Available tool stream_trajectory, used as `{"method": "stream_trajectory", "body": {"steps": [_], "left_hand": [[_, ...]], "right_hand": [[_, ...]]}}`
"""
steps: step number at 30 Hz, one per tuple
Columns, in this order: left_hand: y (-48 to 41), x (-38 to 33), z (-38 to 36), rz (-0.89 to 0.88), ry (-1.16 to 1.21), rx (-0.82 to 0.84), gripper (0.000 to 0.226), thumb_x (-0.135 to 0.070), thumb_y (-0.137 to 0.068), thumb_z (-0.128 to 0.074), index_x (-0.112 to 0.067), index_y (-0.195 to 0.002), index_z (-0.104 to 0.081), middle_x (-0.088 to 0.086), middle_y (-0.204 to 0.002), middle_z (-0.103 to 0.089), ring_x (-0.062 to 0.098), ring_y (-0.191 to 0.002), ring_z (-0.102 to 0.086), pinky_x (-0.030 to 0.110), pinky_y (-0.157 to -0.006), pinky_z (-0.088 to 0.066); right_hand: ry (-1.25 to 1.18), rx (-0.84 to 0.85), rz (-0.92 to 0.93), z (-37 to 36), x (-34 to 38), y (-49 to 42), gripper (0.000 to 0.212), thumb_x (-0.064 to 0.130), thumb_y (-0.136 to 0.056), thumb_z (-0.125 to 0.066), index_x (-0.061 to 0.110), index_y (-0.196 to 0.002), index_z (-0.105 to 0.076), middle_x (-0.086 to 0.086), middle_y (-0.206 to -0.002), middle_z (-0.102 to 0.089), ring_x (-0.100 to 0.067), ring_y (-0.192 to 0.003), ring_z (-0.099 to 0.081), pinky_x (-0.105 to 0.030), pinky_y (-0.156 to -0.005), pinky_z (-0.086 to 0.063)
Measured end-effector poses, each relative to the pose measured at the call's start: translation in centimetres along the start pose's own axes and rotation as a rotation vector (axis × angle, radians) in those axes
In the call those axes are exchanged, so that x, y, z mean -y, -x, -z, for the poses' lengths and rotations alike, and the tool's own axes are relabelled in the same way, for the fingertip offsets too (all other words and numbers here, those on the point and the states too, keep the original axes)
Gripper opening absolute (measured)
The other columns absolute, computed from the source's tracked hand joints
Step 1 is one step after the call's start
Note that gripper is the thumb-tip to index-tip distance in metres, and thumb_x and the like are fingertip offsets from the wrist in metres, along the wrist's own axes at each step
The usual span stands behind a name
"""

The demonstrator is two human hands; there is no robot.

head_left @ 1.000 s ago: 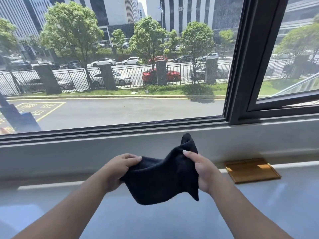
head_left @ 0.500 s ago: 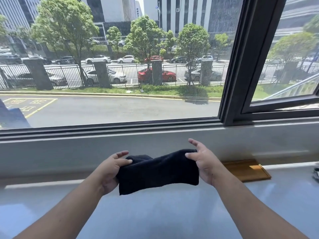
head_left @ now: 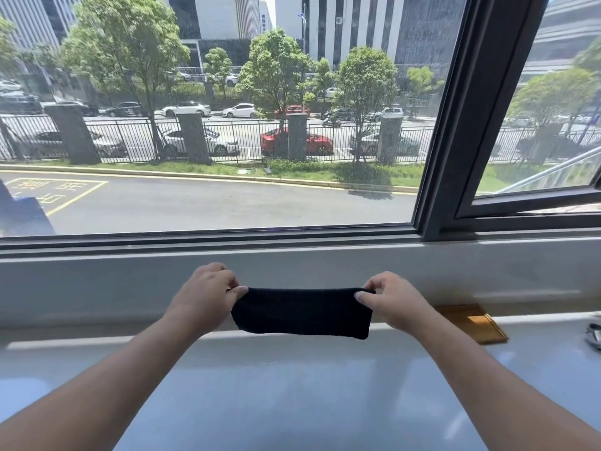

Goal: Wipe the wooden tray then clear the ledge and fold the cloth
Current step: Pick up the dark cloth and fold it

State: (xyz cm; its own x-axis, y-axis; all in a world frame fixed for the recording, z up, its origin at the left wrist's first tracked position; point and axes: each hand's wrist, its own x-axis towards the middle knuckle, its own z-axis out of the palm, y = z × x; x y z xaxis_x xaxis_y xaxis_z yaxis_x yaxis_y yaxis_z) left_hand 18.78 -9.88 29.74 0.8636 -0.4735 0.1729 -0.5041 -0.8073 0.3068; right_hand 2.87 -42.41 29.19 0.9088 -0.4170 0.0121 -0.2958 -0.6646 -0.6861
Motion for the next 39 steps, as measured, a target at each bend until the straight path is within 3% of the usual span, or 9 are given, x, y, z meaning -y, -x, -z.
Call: {"method": "stream_trajectory", "body": {"steps": [3,8,13,20,23,26,31,36,39], "left_hand": [[0.0,-1.4,0.1,0.133,0.116,0.052,0.029,-0.045,-0.098,-0.064,-0.024,-0.079,-0.061,-0.01,-0.079,-0.067,0.015,-0.078,-0.063,0.034,-0.063,-0.045],[0.7,-6.5,-0.8,0.366,0.752,0.204,0.023,-0.027,-0.095,-0.075,-0.005,-0.091,-0.069,0.007,-0.074,-0.079,0.016,-0.058,-0.075,0.028,-0.054,-0.057],[1.5,-10.1,-2.0,0.321,0.955,0.354,0.017,-0.021,-0.094,-0.078,-0.006,-0.098,-0.07,0.011,-0.085,-0.08,0.023,-0.074,-0.076,0.04,-0.078,-0.064],[1.9,-7.4,-1.6,0.337,0.947,0.19,0.054,-0.022,-0.061,-0.064,-0.024,-0.115,-0.066,0.003,-0.115,-0.07,0.018,-0.095,-0.066,0.035,-0.079,-0.049],[2.3,-5.8,-2.1,0.301,1.128,0.523,0.069,-0.021,-0.062,-0.067,-0.029,-0.13,-0.062,-0.003,-0.132,-0.065,0.015,-0.116,-0.062,0.045,-0.1,-0.044],[2.3,-5.1,-3.3,0.182,1.278,0.684,0.046,-0.028,-0.073,-0.071,-0.02,-0.118,-0.071,0.004,-0.105,-0.073,0.02,-0.095,-0.069,0.036,-0.078,-0.05],[3.3,-5.5,-9.9,0.513,1.156,0.349,0.042,-0.022,-0.079,-0.074,-0.014,-0.118,-0.06,0.008,-0.094,-0.075,0.022,-0.061,-0.069,0.029,-0.048,-0.046],[8.7,-2.8,-20.6,0.663,0.865,0.419,0.046,-0.028,-0.085,-0.071,-0.035,-0.127,-0.053,0.0,-0.115,-0.07,0.027,-0.089,-0.075,0.029,-0.051,-0.052],[12.6,-0.4,-26.9,0.559,0.442,0.493,0.071,-0.033,-0.086,-0.067,-0.036,-0.151,-0.039,-0.004,-0.144,-0.049,0.022,-0.111,-0.064,0.03,-0.07,-0.051]], "right_hand": [[-0.265,0.044,-0.082,-0.7,0.1,0.4,0.025,0.028,-0.094,-0.072,0.017,-0.072,-0.063,0.004,-0.066,-0.062,-0.01,-0.058,-0.055,-0.02,-0.054,-0.047],[-0.741,0.288,-0.258,-3.9,3.3,1.7,0.019,0.023,-0.105,-0.06,0.006,-0.108,-0.066,-0.012,-0.09,-0.076,-0.026,-0.078,-0.074,-0.043,-0.073,-0.064],[-0.745,0.496,-0.168,-7.0,6.5,3.1,0.044,0.014,-0.089,-0.078,0.011,-0.127,-0.056,-0.007,-0.104,-0.074,-0.017,-0.084,-0.068,-0.041,-0.082,-0.054],[-0.943,0.384,-0.194,-6.9,6.7,3.0,0.038,-0.018,-0.092,-0.042,0.006,-0.113,-0.062,-0.018,-0.102,-0.064,-0.031,-0.084,-0.061,-0.039,-0.077,-0.052],[-1.093,0.433,-0.157,-6.3,6.8,2.7,0.035,-0.013,-0.095,-0.044,-0.002,-0.123,-0.063,-0.02,-0.107,-0.066,-0.032,-0.093,-0.063,-0.046,-0.088,-0.054],[-1.191,0.396,-0.159,-5.9,6.0,1.8,0.037,-0.004,-0.1,-0.044,-0.001,-0.134,-0.06,-0.018,-0.11,-0.07,-0.033,-0.101,-0.065,-0.048,-0.089,-0.055],[-0.998,0.284,-0.394,-10.3,1.4,2.1,0.032,0.006,-0.103,-0.052,0.024,-0.125,-0.066,-0.002,-0.112,-0.077,-0.025,-0.091,-0.075,-0.043,-0.069,-0.063],[-0.718,0.258,-0.585,-19.3,-6.2,4.9,0.06,0.0,-0.093,-0.056,0.03,-0.144,-0.047,-0.003,-0.118,-0.069,-0.026,-0.102,-0.072,-0.041,-0.079,-0.063],[-0.212,0.335,-0.54,-24.6,-10.3,7.9,0.077,0.013,-0.091,-0.055,0.033,-0.16,-0.027,-0.001,-0.139,-0.054,-0.025,-0.112,-0.062,-0.034,-0.079,-0.057]]}}
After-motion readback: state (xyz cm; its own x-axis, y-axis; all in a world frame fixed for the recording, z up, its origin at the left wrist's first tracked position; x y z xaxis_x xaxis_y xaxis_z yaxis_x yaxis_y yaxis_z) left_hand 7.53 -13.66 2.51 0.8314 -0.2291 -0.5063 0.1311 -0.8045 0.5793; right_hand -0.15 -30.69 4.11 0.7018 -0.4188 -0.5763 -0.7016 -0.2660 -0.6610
